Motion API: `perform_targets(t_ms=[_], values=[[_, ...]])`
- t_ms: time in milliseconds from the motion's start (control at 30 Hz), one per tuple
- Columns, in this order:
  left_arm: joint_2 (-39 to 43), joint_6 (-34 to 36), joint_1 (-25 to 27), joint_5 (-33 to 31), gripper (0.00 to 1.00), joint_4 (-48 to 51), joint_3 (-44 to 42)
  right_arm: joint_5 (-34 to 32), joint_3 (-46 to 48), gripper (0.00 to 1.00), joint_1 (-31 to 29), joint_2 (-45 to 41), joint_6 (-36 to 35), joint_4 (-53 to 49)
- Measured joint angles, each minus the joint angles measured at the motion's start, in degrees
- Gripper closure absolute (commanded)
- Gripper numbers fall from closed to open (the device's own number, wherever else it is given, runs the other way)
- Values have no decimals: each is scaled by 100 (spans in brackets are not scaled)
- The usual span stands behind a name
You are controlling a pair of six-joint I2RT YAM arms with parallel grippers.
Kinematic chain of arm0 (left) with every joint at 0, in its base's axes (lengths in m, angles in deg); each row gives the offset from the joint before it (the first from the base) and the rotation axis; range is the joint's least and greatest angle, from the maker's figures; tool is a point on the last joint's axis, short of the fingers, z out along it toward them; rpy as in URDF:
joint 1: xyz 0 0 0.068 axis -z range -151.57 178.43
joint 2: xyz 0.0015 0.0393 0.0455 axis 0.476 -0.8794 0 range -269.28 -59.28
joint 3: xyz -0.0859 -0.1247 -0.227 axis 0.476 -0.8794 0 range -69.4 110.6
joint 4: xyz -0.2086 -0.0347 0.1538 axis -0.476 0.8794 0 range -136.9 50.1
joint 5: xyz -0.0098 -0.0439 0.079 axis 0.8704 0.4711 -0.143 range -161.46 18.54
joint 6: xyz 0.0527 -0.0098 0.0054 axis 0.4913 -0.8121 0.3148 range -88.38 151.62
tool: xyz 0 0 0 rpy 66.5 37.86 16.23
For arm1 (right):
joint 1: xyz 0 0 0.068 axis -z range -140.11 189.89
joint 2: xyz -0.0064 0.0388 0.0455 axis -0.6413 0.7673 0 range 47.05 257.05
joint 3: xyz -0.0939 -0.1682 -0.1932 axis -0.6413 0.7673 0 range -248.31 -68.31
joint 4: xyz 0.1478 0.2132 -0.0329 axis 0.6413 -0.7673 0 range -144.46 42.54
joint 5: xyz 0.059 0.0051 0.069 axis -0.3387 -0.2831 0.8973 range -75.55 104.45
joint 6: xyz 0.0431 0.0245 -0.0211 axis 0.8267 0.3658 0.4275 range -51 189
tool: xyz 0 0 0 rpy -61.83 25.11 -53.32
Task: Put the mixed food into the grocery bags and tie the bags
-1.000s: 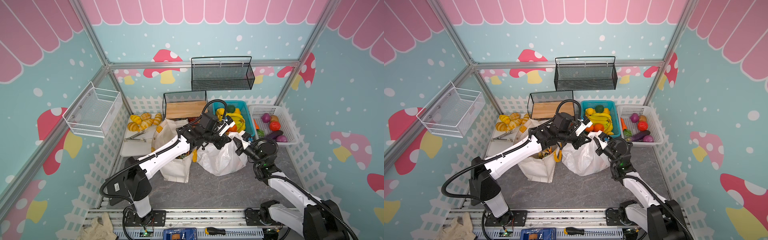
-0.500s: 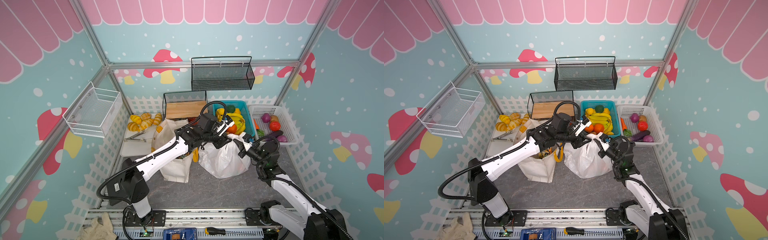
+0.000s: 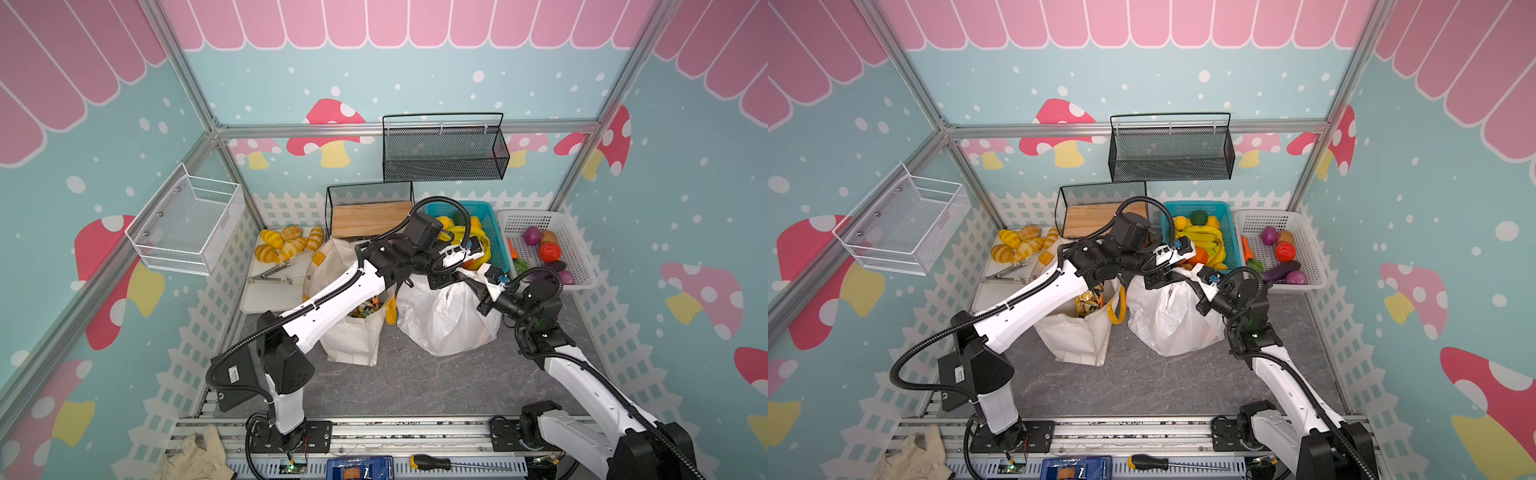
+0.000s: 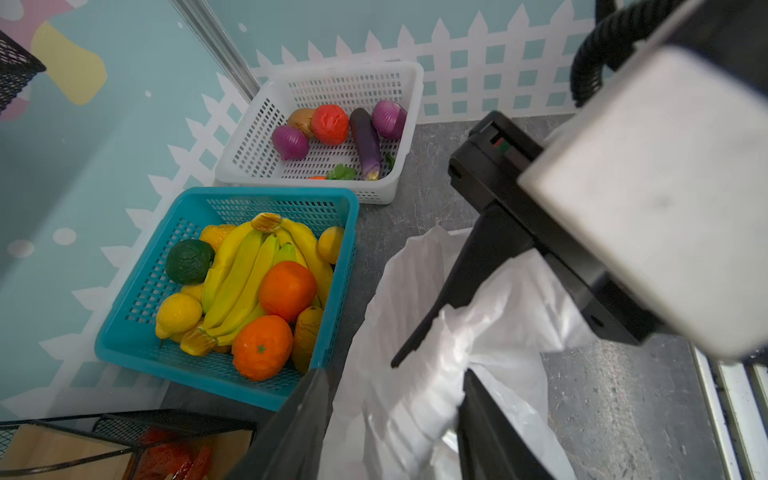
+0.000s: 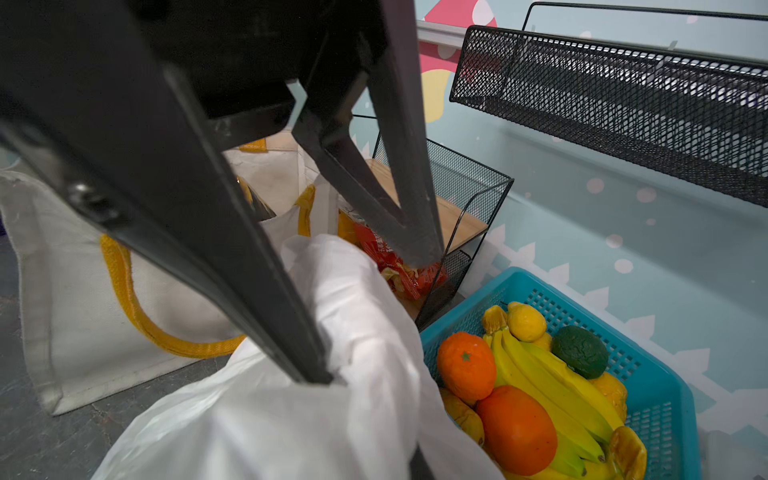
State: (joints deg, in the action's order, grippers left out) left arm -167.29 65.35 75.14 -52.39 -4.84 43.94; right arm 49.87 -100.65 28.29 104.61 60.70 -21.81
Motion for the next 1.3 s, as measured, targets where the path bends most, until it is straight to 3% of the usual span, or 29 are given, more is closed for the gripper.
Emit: perform_targets(t_ms=[333, 467, 633, 967, 1167, 1300], values=[[-538, 592, 0, -125, 88, 903, 756, -87, -9, 99, 4, -4, -55, -229], [-542, 793, -17, -175, 99, 999, 789, -240, -9, 83, 2, -13, -122, -254], [-542, 1008, -105, -269, 100, 1095, 789, -426, -9, 71, 9, 15, -164, -258], [-542, 1327, -149, -153, 100, 1137, 789, -254, -7, 56, 9, 404, -31, -107], [-542, 1298, -155, 15, 100, 1176, 789, -81, 116, 33, -2, 584, 151, 243], [-542, 1228, -155, 74, 100, 1178, 789, -37, 278, 25, -26, 704, 286, 568]])
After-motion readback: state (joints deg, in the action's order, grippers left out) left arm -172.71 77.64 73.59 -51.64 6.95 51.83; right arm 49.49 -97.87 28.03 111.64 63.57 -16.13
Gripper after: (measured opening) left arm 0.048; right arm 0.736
